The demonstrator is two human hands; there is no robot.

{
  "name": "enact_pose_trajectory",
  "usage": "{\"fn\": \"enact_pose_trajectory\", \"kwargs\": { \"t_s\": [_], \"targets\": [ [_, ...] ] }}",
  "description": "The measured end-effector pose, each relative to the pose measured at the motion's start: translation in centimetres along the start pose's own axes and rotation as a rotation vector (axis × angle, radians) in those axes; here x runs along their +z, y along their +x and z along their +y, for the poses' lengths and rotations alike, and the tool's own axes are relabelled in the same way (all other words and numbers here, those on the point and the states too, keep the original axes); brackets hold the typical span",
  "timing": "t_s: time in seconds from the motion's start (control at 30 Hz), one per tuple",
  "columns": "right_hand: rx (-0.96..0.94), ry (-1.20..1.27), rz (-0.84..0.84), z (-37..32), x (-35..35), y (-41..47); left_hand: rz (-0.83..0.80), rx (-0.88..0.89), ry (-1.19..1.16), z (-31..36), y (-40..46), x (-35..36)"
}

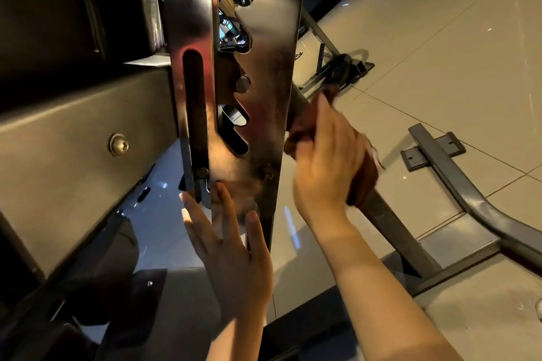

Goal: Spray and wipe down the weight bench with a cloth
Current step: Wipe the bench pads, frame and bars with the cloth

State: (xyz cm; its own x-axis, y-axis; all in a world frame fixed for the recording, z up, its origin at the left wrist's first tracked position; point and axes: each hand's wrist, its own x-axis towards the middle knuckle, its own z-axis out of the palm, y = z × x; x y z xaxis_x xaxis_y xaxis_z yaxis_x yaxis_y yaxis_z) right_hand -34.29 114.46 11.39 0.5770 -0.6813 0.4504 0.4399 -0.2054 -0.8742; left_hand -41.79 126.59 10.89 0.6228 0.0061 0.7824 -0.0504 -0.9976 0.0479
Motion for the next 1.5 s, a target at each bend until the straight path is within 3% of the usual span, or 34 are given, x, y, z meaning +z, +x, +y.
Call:
{"fn": "enact_pose_trajectory", "kwargs": {
  "t_s": [0.1,0.2,0.4,0.47,0.57,0.8,0.9,1.0,1.17,1.33,1.4,1.5],
  "targets": [
    [-0.03,0.162,0.026,-2.2,0.7,2.1,-0.014,0.003,-0.001,-0.2,0.0,0.2],
    [0.072,0.035,0.099,1.9,0.1,-0.5,-0.003,0.008,0.024,-0.5,-0.1,0.4],
    [0.452,-0.201,-0.154,14.4,-4.3,-7.8,0.011,0.042,0.027,-0.5,0.1,0.6],
    [0.5,-0.219,-0.206,15.9,-5.4,-8.7,0.018,0.055,0.026,-0.6,0.0,0.5],
    [0.57,-0.198,-0.148,14.2,-4.9,-8.4,0.001,0.025,-0.005,-0.1,0.1,0.6],
    [0.045,-0.131,0.044,2.5,0.6,-1.5,-0.015,-0.008,-0.02,0.2,0.1,0.1],
    [-0.048,-0.136,0.082,2.8,1.3,-1.7,-0.032,-0.012,-0.024,0.6,0.0,0.1],
    [0.047,-0.2,0.08,7.4,-0.2,-4.8,-0.052,-0.033,-0.042,0.8,0.1,0.1],
    [0.454,-0.243,-0.204,15.7,-5.2,-9.4,-0.069,-0.037,-0.047,1.2,0.1,0.1],
    [0.654,-0.184,-0.144,16.1,-6.2,-10.2,-0.019,0.081,-0.012,2.0,0.5,-0.5],
    [0.632,-0.166,-0.121,13.8,-5.4,-9.4,0.024,0.204,-0.043,3.2,0.5,-0.8],
    [0.29,-0.107,-0.064,8.3,-2.9,-5.9,-0.047,0.367,-0.134,4.8,-0.1,-0.5]
  ]
}}
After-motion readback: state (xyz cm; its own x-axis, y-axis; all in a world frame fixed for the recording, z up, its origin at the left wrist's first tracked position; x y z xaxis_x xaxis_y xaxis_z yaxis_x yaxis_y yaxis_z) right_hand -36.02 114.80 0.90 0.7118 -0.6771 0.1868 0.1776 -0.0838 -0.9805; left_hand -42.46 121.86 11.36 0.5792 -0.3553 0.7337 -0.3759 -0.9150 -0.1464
